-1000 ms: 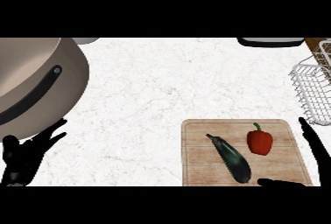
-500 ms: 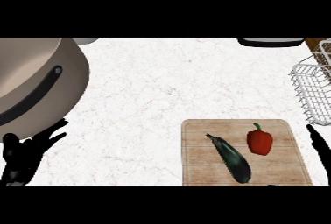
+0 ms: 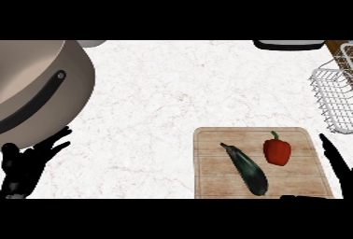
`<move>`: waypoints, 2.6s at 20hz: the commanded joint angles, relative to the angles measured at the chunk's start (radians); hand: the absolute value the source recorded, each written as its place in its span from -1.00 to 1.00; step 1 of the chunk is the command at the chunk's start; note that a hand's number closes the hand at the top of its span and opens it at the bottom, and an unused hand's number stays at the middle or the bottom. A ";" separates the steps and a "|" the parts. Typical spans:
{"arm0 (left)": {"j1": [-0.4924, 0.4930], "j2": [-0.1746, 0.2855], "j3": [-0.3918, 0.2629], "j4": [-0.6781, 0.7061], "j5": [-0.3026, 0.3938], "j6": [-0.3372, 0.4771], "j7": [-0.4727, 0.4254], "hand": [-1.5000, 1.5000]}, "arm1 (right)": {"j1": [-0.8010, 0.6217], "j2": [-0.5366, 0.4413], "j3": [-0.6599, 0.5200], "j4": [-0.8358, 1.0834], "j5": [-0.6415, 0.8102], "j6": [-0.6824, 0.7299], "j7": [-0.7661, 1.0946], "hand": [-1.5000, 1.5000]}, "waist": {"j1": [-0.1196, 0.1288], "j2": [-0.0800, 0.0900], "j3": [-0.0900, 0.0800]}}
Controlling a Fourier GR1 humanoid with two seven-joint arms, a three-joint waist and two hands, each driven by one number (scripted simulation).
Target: Pick the bell pepper from the cutting board and place it in the tiered basket
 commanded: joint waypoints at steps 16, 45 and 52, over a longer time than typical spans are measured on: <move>-0.086 -0.064 0.120 0.088 -0.107 -0.052 -0.001 0.00 | -0.142 0.122 0.004 0.105 0.114 -0.018 -0.010 -1.00 | -0.004 0.004 -0.003; 0.002 -0.149 0.187 -0.005 -0.199 -0.105 -0.012 0.00 | -0.263 0.206 -0.029 0.325 0.169 -0.222 -0.286 1.00 | -0.003 0.003 -0.003; -0.007 -0.136 0.186 -0.066 -0.176 -0.118 0.066 0.00 | -0.116 0.131 0.345 0.143 0.599 -0.067 -0.078 1.00 | 0.005 -0.002 -0.012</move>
